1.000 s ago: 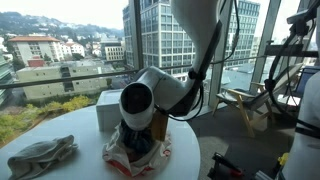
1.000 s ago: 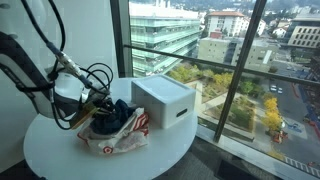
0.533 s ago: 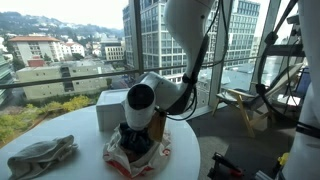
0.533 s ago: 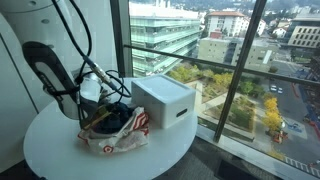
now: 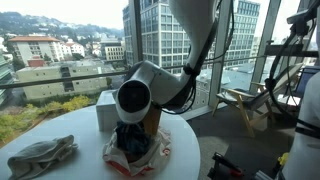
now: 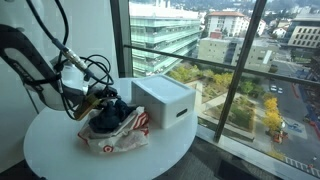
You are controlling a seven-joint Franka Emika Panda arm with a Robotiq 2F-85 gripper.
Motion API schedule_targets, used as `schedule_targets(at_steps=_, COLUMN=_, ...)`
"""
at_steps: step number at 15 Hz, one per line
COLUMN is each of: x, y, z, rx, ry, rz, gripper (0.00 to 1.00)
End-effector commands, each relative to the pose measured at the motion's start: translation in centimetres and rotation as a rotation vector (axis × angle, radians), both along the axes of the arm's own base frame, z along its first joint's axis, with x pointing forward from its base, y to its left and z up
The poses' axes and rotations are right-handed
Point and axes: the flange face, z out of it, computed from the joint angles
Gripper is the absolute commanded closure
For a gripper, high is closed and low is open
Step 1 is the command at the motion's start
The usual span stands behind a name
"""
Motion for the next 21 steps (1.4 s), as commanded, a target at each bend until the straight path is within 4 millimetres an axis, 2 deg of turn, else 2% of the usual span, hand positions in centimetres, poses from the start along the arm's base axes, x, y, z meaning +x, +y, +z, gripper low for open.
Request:
schedule_targets(at_steps=1, x=-2.7, y=2.0, z=3.6, rx=0.007, ry=-0.114, rz=0.051, gripper=0.00)
schedule_targets(at_steps=5, x=-5.6, y=5.3, z=5.3, rx=0.147, ry=-0.102, rz=0.166, gripper=0.00)
schedule_targets(at_steps=7, x=-6.7, y=6.2, z=5.7, rx=0.236, ry=-0.059, rz=0.210, gripper=0.00)
schedule_targets(at_steps=10, x=-7.6, y=6.5, z=5.6, rx=0.387, ry=0.063, rz=0.265, gripper=0.00)
schedule_targets(at_steps=13, x=-7.5, y=5.6, z=4.0, rx=0.474, ry=0.168, rz=0.262, gripper=0.00)
schedule_targets(at_steps=17, x=-5.8, y=4.2, z=0.8, rx=0.559, ry=0.277, rz=0.210, gripper=0.00)
schedule_targets(at_steps=21, x=-3.8, y=4.5, z=-2.6, rx=0.619, ry=0.360, rz=0.214, gripper=0.00)
